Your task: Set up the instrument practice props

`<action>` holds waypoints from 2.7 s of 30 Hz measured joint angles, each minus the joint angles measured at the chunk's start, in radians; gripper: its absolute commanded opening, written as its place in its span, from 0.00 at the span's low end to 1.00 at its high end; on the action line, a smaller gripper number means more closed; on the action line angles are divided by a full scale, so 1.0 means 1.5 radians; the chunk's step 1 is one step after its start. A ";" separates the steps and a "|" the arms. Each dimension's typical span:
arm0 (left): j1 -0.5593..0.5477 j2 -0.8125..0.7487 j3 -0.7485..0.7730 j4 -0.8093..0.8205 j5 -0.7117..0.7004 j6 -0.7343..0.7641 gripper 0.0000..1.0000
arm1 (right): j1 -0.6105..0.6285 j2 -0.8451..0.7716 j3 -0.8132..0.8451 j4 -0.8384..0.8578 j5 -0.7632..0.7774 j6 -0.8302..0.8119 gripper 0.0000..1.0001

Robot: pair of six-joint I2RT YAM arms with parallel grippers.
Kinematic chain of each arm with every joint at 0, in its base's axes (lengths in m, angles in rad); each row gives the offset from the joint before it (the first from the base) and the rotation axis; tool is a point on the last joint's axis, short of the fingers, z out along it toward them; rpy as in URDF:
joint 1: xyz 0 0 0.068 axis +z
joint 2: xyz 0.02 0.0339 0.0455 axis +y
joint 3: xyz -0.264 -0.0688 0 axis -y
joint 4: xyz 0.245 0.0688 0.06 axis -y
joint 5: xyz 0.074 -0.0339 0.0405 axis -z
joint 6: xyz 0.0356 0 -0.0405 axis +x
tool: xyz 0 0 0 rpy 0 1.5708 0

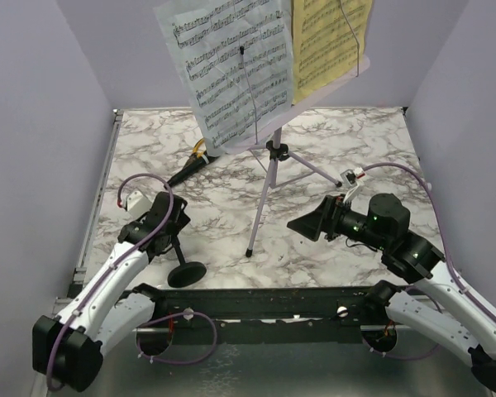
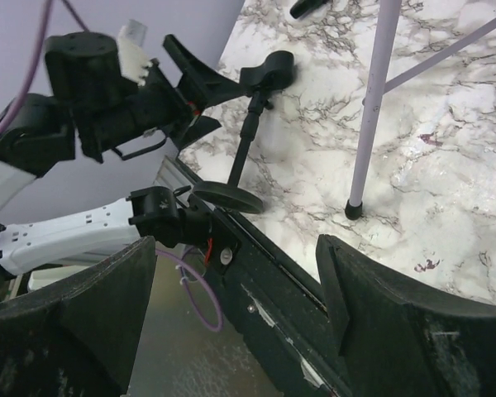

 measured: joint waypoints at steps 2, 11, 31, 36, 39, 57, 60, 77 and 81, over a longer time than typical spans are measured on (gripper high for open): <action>0.067 0.034 -0.015 0.035 0.039 0.027 0.99 | 0.000 -0.011 -0.003 -0.001 0.000 0.001 0.85; 0.184 0.193 -0.056 0.210 0.174 0.077 0.72 | 0.000 -0.028 -0.018 -0.010 0.000 0.005 0.85; 0.186 -0.017 0.010 0.347 0.161 0.219 0.69 | 0.000 -0.020 -0.018 -0.033 0.001 0.003 0.85; 0.186 0.008 0.001 0.319 0.161 0.189 0.95 | 0.000 -0.008 -0.017 -0.032 0.001 0.003 0.84; 0.186 0.047 -0.030 0.307 0.166 0.162 0.96 | 0.000 -0.006 -0.017 -0.032 0.001 0.003 0.84; 0.187 0.208 -0.127 0.384 0.258 0.114 0.44 | 0.000 -0.006 -0.017 -0.032 0.001 0.003 0.84; 0.187 0.225 -0.126 0.411 0.260 0.123 0.38 | 0.000 -0.008 -0.017 -0.032 0.001 0.003 0.84; 0.187 -0.013 -0.067 0.521 0.315 0.298 0.10 | 0.000 -0.021 -0.012 -0.038 0.007 0.003 0.84; 0.189 -0.104 -0.144 0.638 0.372 0.332 0.09 | 0.000 -0.009 -0.012 -0.037 0.006 0.003 0.84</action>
